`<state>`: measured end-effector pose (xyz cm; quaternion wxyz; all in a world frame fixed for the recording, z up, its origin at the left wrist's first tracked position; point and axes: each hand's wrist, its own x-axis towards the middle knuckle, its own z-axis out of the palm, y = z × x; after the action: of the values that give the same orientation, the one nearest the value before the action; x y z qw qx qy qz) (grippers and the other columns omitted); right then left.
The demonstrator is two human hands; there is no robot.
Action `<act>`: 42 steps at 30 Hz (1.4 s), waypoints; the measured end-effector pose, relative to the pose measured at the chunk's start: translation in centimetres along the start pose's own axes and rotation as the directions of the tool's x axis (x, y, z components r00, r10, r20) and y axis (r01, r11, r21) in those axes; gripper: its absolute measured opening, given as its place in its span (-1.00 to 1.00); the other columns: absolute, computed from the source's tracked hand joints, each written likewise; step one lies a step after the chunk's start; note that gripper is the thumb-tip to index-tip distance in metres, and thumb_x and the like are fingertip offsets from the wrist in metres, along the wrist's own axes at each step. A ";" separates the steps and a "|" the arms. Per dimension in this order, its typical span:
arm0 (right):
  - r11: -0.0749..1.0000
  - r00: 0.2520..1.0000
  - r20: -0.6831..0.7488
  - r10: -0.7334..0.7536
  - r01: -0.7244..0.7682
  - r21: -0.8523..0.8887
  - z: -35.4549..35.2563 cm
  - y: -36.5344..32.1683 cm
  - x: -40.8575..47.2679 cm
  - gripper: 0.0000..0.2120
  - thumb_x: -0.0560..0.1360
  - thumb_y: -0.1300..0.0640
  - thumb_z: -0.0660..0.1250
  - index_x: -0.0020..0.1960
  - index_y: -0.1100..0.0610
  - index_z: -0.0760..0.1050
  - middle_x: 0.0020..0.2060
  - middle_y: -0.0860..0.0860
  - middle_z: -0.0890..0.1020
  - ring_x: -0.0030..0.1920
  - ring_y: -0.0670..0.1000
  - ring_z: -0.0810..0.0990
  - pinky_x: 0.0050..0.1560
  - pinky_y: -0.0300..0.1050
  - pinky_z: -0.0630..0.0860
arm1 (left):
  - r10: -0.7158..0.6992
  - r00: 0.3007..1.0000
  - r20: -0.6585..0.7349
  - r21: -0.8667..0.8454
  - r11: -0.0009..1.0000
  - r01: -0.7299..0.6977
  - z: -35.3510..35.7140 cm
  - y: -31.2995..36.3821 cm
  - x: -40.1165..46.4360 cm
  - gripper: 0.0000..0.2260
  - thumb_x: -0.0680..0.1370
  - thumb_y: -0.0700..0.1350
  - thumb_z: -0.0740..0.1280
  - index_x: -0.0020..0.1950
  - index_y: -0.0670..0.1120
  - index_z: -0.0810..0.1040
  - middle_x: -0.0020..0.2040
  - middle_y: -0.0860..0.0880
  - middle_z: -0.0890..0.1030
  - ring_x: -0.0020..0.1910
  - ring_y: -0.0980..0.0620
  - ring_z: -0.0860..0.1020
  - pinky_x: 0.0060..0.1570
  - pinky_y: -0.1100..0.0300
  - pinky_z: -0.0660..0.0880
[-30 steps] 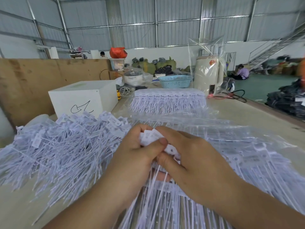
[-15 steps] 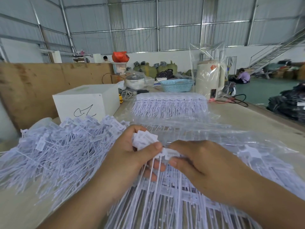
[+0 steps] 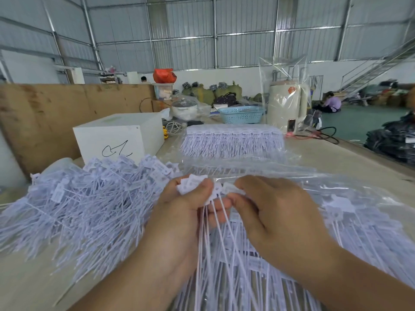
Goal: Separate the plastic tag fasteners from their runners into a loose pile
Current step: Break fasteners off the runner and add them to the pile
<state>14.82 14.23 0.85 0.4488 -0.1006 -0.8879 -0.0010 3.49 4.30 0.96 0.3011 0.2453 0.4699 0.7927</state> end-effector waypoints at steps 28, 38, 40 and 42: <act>0.999 0.942 0.333 -0.029 0.020 0.030 -1.6 0.0 0.1 -0.50 0.63 -0.10 -0.01 0.54 0.01 0.12 -0.31 -0.17 0.47 -0.40 -0.13 0.31 -0.40 -0.10 0.43 | 0.068 0.955 0.288 0.264 0.953 -0.148 -0.2 0.6 -0.6 -0.68 0.33 -0.15 0.46 0.02 -0.16 0.49 -0.25 -0.14 0.64 -0.38 0.00 0.56 -0.48 0.21 0.48; 0.981 0.894 0.413 0.176 -0.196 0.007 -3.7 1.5 0.7 -0.54 0.42 -0.37 0.06 0.09 -0.11 0.46 -0.49 -0.16 0.45 -0.39 -0.18 0.50 -0.32 -0.12 0.52 | 0.093 0.991 0.093 0.138 0.985 -0.105 -1.0 2.1 0.3 -0.78 0.38 -0.27 0.38 -0.01 -0.15 0.48 -0.21 -0.17 0.67 -0.49 0.03 0.51 -0.55 0.22 0.44; 0.972 0.862 0.475 0.177 -0.230 0.055 -3.4 1.5 0.7 -0.60 0.40 -0.34 0.09 0.08 -0.14 0.42 -0.36 -0.09 0.55 -0.43 -0.17 0.48 -0.34 -0.15 0.47 | 0.101 0.992 0.070 0.179 0.978 -0.112 -1.3 2.1 0.4 -0.82 0.43 -0.31 0.37 -0.01 -0.15 0.48 -0.21 -0.17 0.67 -0.49 0.02 0.51 -0.55 0.20 0.44; 0.968 0.869 0.480 0.119 -0.208 0.137 -2.8 1.4 0.6 -0.63 0.41 -0.35 0.12 0.15 -0.24 0.31 -0.33 -0.03 0.57 -0.40 -0.21 0.50 -0.41 -0.25 0.34 | 0.115 0.990 0.079 0.281 0.950 -0.133 -1.1 1.4 0.3 -0.85 0.48 -0.32 0.38 -0.03 -0.12 0.49 -0.19 -0.18 0.67 -0.46 0.00 0.54 -0.52 0.19 0.46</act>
<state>17.00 15.46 2.89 0.2268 -0.1312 -0.9543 0.1435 2.23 3.31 1.77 0.2266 0.3396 0.5537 0.7258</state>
